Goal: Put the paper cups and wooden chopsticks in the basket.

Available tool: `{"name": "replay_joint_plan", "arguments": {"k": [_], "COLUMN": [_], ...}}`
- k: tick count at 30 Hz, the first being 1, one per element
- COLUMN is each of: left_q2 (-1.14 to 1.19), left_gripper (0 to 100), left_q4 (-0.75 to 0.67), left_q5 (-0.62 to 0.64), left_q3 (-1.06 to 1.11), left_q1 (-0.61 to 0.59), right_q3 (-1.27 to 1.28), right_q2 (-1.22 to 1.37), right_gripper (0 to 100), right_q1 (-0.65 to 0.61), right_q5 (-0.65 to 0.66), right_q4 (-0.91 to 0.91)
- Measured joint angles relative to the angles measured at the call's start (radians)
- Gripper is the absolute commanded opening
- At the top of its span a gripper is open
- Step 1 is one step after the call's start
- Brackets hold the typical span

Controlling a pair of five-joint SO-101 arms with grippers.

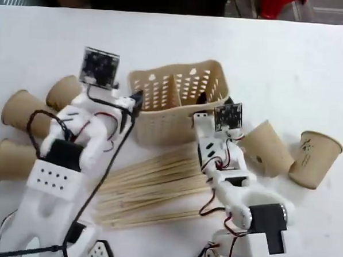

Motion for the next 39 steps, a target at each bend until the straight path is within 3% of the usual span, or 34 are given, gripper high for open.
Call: {"name": "replay_joint_plan", "arguments": {"k": [4,9,21,30,39], "left_q2": [-0.002,-0.003,-0.003,-0.012,-0.003], "left_gripper": [3,2,2,2,5], "left_q4": [-0.120,-0.245,-0.253,-0.232,-0.169], "left_q5": [0.002,0.003,0.005,0.052,0.058], "left_q3": [0.069,0.129,0.135,0.135,0.071], "left_q1": [0.034,0.040,0.055,0.020,-0.002], "right_q3": [0.014,0.029,0.305,0.411,0.404], "right_q2": [-0.002,-0.021,-0.489,-0.861,-1.030], "right_gripper": [15.8,0.7,1.7,1.8,1.7], "right_q1": [0.002,0.002,0.020,0.020,-0.014], "right_q5": [0.000,0.032,0.097,0.109,0.104], "right_q4": [0.000,0.008,0.041,0.227,0.454]}}
